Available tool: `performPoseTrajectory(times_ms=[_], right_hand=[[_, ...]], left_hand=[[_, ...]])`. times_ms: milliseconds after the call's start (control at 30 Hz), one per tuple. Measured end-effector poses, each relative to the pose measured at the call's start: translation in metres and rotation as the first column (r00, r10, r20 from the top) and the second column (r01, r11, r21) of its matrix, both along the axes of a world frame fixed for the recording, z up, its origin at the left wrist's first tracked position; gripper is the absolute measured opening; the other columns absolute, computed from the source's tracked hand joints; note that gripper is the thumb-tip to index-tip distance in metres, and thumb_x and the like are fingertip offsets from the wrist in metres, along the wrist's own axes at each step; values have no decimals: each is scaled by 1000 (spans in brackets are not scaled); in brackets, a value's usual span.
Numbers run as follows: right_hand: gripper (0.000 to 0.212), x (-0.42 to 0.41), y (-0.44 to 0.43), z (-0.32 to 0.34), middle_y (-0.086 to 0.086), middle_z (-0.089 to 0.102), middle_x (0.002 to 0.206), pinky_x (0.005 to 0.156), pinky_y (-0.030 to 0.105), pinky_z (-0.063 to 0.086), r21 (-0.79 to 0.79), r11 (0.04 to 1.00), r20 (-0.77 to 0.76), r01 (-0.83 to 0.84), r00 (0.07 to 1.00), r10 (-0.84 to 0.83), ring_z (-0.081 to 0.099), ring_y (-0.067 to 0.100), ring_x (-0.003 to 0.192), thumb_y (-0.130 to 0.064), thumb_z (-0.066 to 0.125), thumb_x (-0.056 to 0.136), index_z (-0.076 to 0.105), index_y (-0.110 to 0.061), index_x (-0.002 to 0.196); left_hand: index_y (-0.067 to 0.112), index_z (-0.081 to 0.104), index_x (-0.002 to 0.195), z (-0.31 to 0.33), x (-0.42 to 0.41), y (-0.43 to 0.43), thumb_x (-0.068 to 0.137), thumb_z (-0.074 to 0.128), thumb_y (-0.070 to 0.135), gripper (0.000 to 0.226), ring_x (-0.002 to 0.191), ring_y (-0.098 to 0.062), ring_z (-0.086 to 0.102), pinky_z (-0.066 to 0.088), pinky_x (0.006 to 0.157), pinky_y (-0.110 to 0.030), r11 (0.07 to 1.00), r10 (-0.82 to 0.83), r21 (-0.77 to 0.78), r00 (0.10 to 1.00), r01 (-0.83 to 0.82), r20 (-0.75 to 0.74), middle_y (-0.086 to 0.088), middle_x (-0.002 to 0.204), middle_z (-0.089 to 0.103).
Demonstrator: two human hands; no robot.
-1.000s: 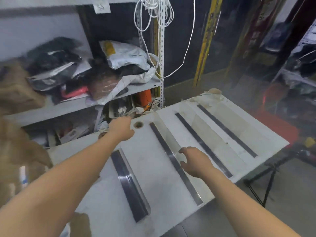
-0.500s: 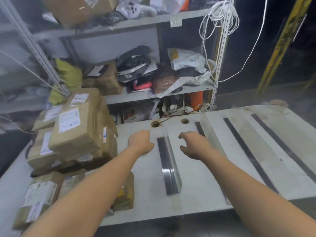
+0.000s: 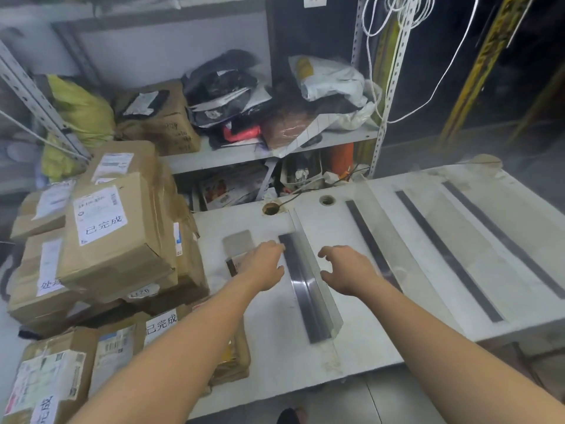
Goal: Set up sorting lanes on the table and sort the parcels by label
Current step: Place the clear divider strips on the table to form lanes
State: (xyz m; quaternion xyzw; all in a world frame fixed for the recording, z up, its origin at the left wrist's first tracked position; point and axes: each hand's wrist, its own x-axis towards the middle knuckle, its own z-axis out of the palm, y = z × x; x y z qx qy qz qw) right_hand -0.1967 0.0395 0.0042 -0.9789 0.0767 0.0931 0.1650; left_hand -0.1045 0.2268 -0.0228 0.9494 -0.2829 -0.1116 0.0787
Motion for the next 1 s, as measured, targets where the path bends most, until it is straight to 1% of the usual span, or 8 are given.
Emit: performPoseTrajectory(times_ms=[167, 333, 400, 500, 633, 700, 833, 1000], right_hand=[[47, 6, 8, -23, -3, 58, 132, 89, 32, 45, 35, 991, -71, 132, 989, -129, 50, 19, 124, -32, 58, 92, 50, -23, 137], [44, 9, 11, -40, -2, 64, 124, 88, 31, 49, 117, 953, -138, 279, 955, -262, 59, 20, 114, -30, 62, 88, 58, -18, 130], [32, 9, 11, -45, 0, 69, 112, 84, 30, 52, 181, 923, -165, 339, 936, -311, 64, 21, 102, -21, 63, 86, 67, -14, 117], [21, 10, 9, -48, -1, 69, 92, 65, 24, 48, 257, 872, -176, 417, 907, -382, 59, 16, 69, -9, 61, 85, 75, -11, 100], [20, 11, 8, -48, 2, 70, 92, 51, 17, 40, 273, 860, -180, 432, 901, -396, 54, 14, 62, -4, 59, 85, 74, -10, 95], [22, 8, 8, -48, 3, 72, 99, 56, 18, 45, 267, 856, -180, 444, 895, -408, 61, 17, 70, -4, 58, 86, 75, -8, 100], [22, -1, -1, -46, 0, 74, 100, 81, 29, 54, 233, 861, -172, 453, 890, -422, 67, 19, 93, -5, 57, 86, 75, -11, 99], [21, -23, -12, -40, -3, 74, 96, 77, 27, 53, 192, 866, -164, 462, 885, -436, 67, 16, 86, -8, 57, 87, 75, -12, 96]], left_hand=[[14, 55, 122, -16, 40, -17, 92, 55, 13, 30, 115, -26, 54, 48, 92, -37, 980, -190, -46, 976, 195, 103, -2, 125, 55], [16, 60, 130, -31, 74, -34, 90, 60, 7, 41, 120, -24, 52, 43, 99, -34, 886, -453, -23, 876, 462, 166, -1, 131, 57], [14, 66, 122, -33, 84, -39, 87, 66, 7, 36, 110, -23, 55, 45, 92, -31, 844, -525, -4, 827, 537, 200, -2, 121, 61], [14, 70, 109, -33, 98, -46, 83, 69, 6, 27, 95, -22, 56, 48, 81, -32, 797, -595, 41, 774, 602, 217, -2, 104, 62], [16, 66, 84, -33, 120, -57, 78, 71, 2, 16, 80, -24, 53, 34, 63, -29, 783, -622, 144, 754, 606, 210, -1, 89, 57], [17, 65, 87, -35, 132, -63, 84, 67, 6, 12, 86, -25, 54, 37, 67, -30, 777, -629, 165, 755, 607, 185, -1, 94, 57], [19, 63, 90, -38, 159, -75, 88, 66, 11, 9, 94, -25, 57, 42, 70, -34, 805, -593, 162, 789, 571, 161, 0, 99, 56], [14, 67, 98, -28, 186, -101, 93, 64, 20, 8, 100, -25, 56, 45, 80, -37, 822, -569, 97, 808, 560, 154, -3, 105, 57]])
